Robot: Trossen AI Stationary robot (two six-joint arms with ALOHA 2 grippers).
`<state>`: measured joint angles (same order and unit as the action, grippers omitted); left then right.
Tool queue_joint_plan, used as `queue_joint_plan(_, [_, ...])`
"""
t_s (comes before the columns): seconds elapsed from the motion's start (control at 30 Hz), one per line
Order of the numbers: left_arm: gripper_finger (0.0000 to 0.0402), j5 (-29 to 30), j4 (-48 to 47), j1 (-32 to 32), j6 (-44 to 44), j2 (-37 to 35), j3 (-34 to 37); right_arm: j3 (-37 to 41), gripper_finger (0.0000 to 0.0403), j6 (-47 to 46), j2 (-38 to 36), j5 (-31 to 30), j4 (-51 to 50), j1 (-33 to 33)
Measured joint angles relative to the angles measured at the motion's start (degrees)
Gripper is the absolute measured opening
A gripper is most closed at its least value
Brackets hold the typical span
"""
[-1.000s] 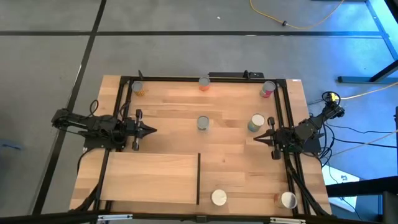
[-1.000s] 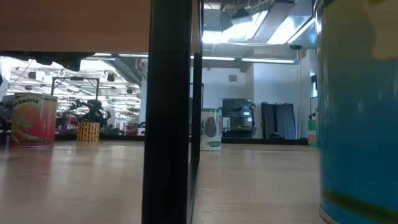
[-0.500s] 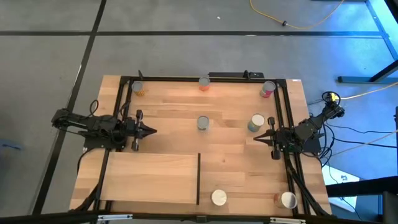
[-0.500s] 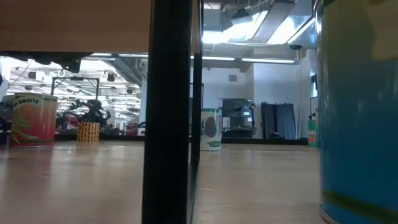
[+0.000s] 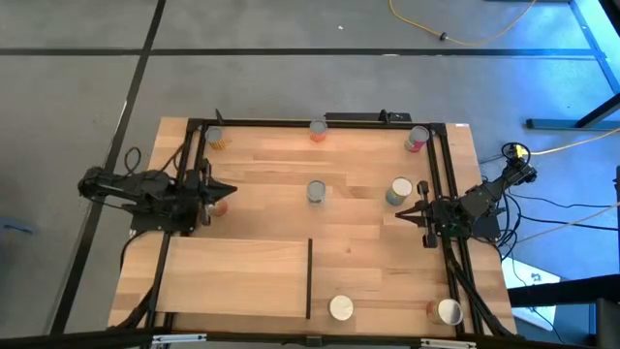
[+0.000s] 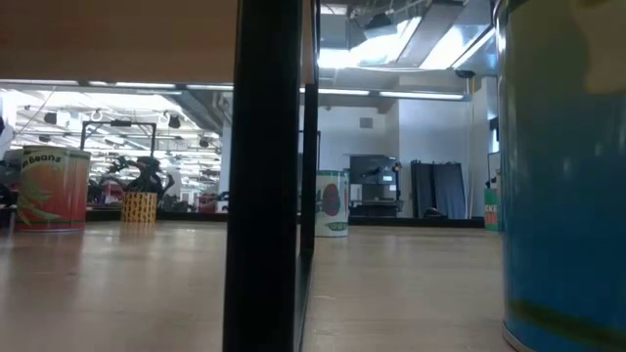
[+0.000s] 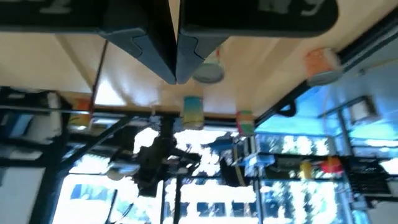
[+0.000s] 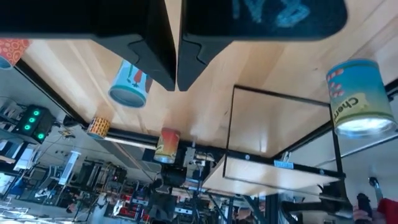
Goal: Pick and place cans onto a shelf
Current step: Put the canned green beans on the shelf
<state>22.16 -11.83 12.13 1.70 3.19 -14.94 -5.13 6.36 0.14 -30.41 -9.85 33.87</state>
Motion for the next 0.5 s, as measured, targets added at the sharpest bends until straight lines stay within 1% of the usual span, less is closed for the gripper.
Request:
queue_joint_plan(0.2, [0.0000,5.68,-13.60,0.01,0.67,10.29,-13.54,0.00,0.0020,-0.15,-0.01,-0.14,2.88,0.00])
queue_joint_plan(0.27, [0.0000,8.35,-19.00,-0.01,4.56,14.17,-18.09,0.00,0.0020,-0.34,0.00,-0.50,3.72,0.00])
queue_joint_plan(0.33, [0.0000,10.43,-25.57,-0.01,9.64,17.66,-22.35,0.00,0.0020,-1.09,-0.01,-2.92,4.84,0.00])
queue_joint_plan(0.4, [0.0000,10.75,-31.68,-0.01,14.81,21.06,-26.59,-0.05,0.0020,-2.25,0.00,-7.00,5.91,0.00])
queue_joint_plan(0.5, [0.0000,10.42,-41.01,-0.01,23.89,26.00,-32.48,-1.23,0.0020,-6.82,0.02,-11.70,5.35,0.00])
